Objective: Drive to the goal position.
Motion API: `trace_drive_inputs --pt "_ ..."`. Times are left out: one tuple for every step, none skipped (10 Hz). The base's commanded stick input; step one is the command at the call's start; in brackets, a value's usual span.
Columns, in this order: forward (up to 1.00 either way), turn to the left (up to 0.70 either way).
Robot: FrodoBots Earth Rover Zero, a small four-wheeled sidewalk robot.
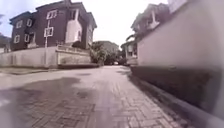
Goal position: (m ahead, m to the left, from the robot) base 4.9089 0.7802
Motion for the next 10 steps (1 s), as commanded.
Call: trace_drive_inputs --pt "0.70 0.03" --pt "0.70 0.03" --pt "0.70 0.03" --pt "0.70 -0.24" --pt "0.70 -0.31" --pt "0.70 0.00" --pt "0.70 0.00" --pt "0.70 0.00" --pt "0.70 0.00" --pt "0.70 0.00"
